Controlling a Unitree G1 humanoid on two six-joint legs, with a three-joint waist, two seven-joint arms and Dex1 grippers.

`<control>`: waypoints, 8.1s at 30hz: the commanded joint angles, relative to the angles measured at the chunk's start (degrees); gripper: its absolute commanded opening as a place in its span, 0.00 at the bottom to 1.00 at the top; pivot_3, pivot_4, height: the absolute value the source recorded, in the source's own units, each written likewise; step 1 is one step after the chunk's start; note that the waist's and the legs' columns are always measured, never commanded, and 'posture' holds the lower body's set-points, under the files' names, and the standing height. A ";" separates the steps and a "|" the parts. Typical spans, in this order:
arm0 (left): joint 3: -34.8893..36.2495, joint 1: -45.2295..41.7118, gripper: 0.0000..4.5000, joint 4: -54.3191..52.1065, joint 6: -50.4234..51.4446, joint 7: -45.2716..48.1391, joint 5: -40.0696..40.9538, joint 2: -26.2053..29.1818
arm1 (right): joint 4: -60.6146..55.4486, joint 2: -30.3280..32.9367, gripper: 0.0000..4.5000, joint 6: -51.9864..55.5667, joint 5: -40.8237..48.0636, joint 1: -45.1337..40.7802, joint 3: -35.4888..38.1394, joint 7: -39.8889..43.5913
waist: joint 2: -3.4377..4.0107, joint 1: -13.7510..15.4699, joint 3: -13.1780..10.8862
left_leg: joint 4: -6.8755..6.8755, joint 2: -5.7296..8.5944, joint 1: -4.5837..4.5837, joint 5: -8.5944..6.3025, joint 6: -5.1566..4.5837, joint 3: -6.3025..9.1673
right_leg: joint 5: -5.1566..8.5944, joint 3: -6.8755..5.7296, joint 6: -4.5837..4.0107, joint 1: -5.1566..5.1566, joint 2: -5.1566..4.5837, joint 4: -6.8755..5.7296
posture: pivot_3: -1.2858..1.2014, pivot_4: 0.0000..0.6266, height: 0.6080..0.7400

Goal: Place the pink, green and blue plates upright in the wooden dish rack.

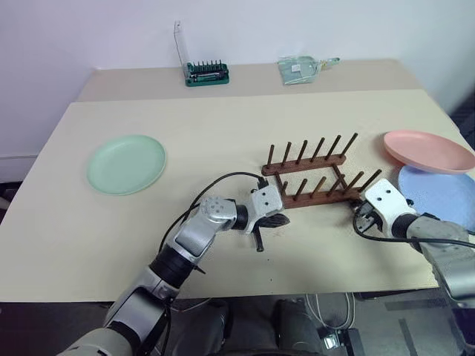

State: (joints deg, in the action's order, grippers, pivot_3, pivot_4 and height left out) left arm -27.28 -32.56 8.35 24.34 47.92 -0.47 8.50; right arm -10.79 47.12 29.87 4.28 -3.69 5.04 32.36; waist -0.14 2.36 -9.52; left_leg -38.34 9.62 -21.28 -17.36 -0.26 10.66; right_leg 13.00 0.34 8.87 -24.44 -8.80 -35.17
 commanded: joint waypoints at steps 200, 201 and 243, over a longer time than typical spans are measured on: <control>17.77 10.65 0.66 -23.17 2.70 -9.50 20.78 17.82 | -15.02 -20.09 0.00 21.72 34.30 -33.36 14.54 -4.18 | -0.61 -1.68 -0.12 | -0.51 -0.51 -0.33 -0.40 -0.15 -1.02 | -0.68 0.84 -0.21 -0.81 0.56 0.00 | 0.52 0.24 1.00; 17.00 11.31 0.66 -23.99 2.14 -8.18 20.74 17.95 | -14.10 -20.42 0.00 23.43 36.25 -33.91 15.76 -5.28 | -0.54 -1.68 -0.09 | -0.51 -0.56 -0.32 -0.40 -0.14 -1.05 | -0.68 0.84 -0.21 -0.81 0.59 -0.01 | 0.52 0.24 1.00; 16.76 13.02 0.67 -27.15 3.62 -3.68 21.30 17.75 | -13.39 12.57 0.67 17.16 32.67 -11.20 33.23 14.61 | -0.38 -0.46 -0.08 | -0.48 -0.59 -0.27 -0.43 -0.20 -1.22 | -0.67 0.85 -0.19 -0.74 0.58 0.11 | 0.52 0.24 1.00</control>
State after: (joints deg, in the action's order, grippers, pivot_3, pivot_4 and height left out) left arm -10.74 -19.19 -17.53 29.13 43.53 20.64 25.88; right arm -23.21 59.08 46.52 37.37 -18.15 34.18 43.39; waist -0.52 1.90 -9.60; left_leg -38.80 9.01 -21.50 -17.80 -0.48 9.45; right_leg 12.33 1.18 8.68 -25.11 -8.21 -35.04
